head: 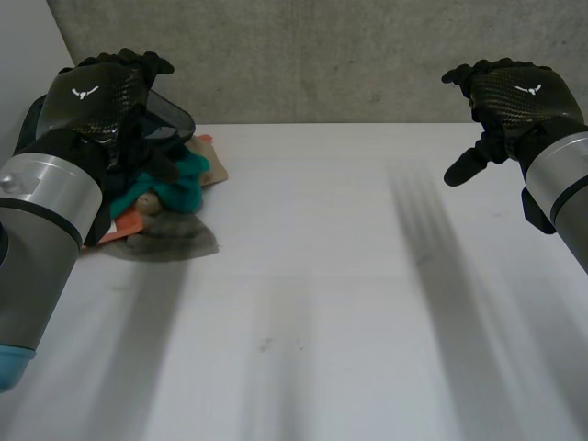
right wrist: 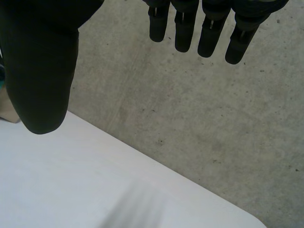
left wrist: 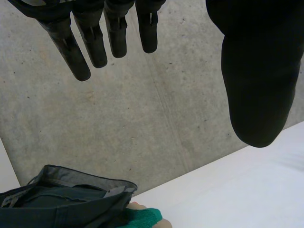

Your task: Fold the laundry.

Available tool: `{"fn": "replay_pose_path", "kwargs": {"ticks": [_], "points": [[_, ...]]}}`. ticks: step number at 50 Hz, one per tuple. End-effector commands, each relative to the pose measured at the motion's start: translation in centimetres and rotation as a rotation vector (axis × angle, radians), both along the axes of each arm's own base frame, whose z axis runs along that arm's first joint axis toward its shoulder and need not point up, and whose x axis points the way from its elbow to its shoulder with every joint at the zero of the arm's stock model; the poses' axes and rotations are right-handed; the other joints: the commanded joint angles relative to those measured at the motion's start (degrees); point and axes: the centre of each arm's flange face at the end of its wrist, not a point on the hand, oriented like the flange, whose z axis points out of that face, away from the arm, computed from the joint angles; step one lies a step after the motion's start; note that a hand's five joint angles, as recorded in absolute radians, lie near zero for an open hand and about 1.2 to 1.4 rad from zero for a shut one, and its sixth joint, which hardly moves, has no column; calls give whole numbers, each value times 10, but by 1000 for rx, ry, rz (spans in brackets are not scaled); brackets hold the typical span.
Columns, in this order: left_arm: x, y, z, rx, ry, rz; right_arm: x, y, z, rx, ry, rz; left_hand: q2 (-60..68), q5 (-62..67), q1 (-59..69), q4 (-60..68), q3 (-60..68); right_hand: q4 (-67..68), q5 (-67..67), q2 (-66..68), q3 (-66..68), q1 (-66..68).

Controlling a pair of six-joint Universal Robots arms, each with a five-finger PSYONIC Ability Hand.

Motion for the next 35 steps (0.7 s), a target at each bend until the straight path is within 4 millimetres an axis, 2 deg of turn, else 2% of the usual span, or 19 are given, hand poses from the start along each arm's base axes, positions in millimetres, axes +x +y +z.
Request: {"fn": "replay_pose_path", "kwargs": {"ticks": [1, 8, 12, 15, 17, 20, 21, 24, 25, 27, 28, 31, 35], "points": [[0, 0, 0, -1, 1, -1, 0, 0, 0, -1, 0, -2, -60, -57, -58, -60, -59, -61, -55, -50, -60, -49], [0, -1, 0, -3, -4, -1, 0, -1, 0, 1, 0, -2, -60, -57, -58, -60, -59, -61, -55, -50, -60, -49], [0, -8, 2, -39, -56, 21, 0, 0, 0, -1, 0, 0, -60, -57, -58, -60, -59, -61, -55, -50, -60, -49], [9, -45, -2, -116, -169, 113, 0, 0, 0, -1, 1, 0, -60, -57, -58, -60, -59, -61, -55, -50, -60, -49], [25, -83, -8, -179, -278, 211, 0, 0, 0, -1, 1, 0, -60, -57, -58, -60, -59, -61, -55, -50, -60, -49], [42, -119, -16, -218, -395, 302, 0, 0, 0, -2, 3, 1, -60, -57, -58, -60, -59, -61, -55, -50, -60, -49], [46, -137, -22, -237, -465, 333, 0, 0, 0, -2, 4, 1, -60, -57, -58, -60, -59, -61, -55, -50, -60, -49], [55, -165, -39, -227, -557, 365, 0, -1, 0, -2, 4, 1, -60, -57, -58, -60, -59, -61, -55, -50, -60, -49], [58, -184, -52, -221, -597, 360, 0, -1, 0, -2, 4, 1, -60, -57, -58, -60, -59, -61, -55, -50, -60, -49], [60, -198, -62, -223, -615, 347, 0, 0, 0, -3, 5, 3, -60, -57, -58, -60, -59, -61, -55, -50, -60, -49], [63, -211, -69, -230, -621, 330, 0, -1, 0, -3, 7, 1, -60, -57, -58, -60, -59, -61, -55, -50, -60, -49], [71, -227, -81, -229, -630, 304, 0, -1, 0, -3, 10, 1, -34, -31, -32, -34, -33, -61, -55, -50, -60, -49], [81, -246, -94, -237, -637, 276, -1, -1, 0, -7, 12, 1, 233, 236, 234, 233, 234, -61, -55, -50, -60, -49]]}}
